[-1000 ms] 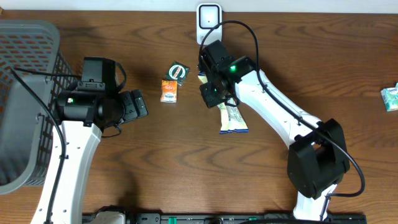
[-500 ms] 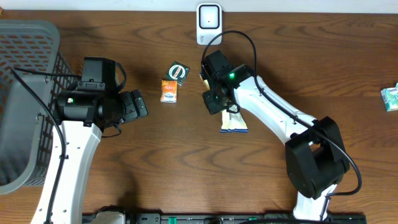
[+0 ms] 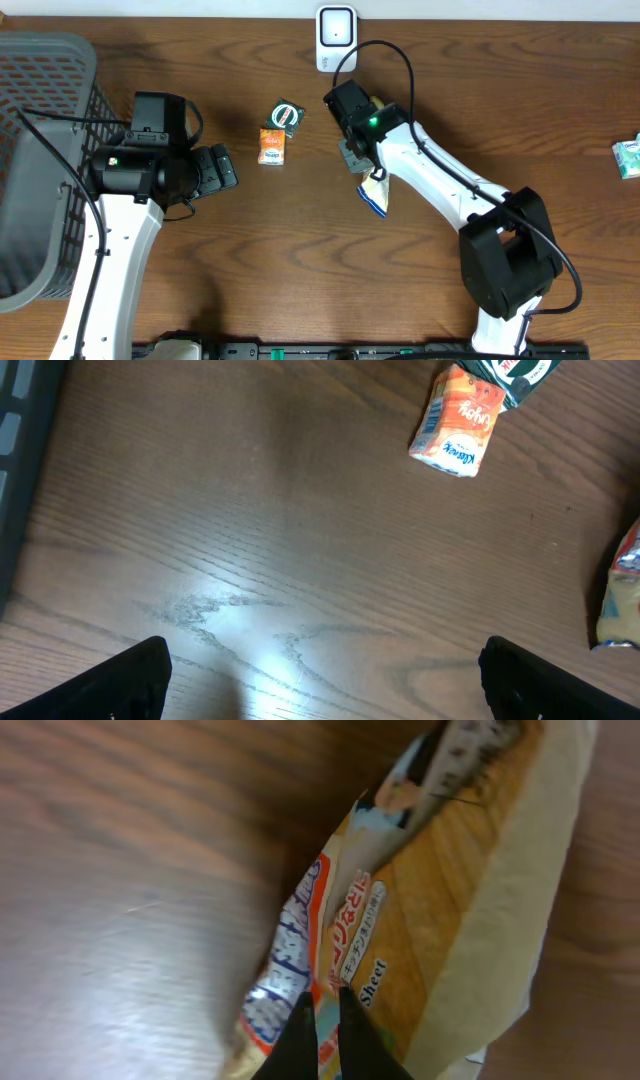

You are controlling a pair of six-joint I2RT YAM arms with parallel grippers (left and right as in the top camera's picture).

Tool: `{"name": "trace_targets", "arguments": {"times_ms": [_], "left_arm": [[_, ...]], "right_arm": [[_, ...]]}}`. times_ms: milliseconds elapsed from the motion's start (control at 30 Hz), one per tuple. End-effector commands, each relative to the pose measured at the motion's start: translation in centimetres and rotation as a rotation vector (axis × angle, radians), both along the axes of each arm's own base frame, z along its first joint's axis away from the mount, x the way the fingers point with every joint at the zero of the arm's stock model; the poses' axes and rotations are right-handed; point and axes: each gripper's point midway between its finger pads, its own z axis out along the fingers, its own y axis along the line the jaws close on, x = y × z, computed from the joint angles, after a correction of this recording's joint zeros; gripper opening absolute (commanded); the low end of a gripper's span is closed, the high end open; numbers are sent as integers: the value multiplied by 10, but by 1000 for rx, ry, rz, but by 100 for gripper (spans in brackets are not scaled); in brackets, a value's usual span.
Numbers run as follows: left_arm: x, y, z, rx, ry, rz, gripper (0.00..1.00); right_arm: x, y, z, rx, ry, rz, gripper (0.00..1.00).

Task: Scan the item barcode
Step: 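Lift the snack bag and swing it rightward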

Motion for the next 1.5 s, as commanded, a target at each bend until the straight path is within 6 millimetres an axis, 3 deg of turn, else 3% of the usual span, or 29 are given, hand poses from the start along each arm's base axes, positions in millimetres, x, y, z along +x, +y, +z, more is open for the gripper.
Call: {"name": "trace_targets", "arguments": {"times_ms": [0, 300, 800, 1200, 1467], "left_arm": [[-1, 2, 0, 3, 4, 4, 98], [-1, 2, 0, 3, 4, 4, 98], [-1, 2, 0, 3, 4, 4, 98], [-1, 2, 0, 3, 4, 4, 98], [-1, 2, 0, 3, 4, 4, 98]], "right_arm": [[9, -25, 3, -86, -40, -69, 3], [1, -44, -2, -96, 17, -128, 3], [-10, -51, -4, -119, 59, -147, 6], [-29, -93, -6, -180, 173, -241, 4], [-28, -100, -9, -122, 204, -277, 12]]}}
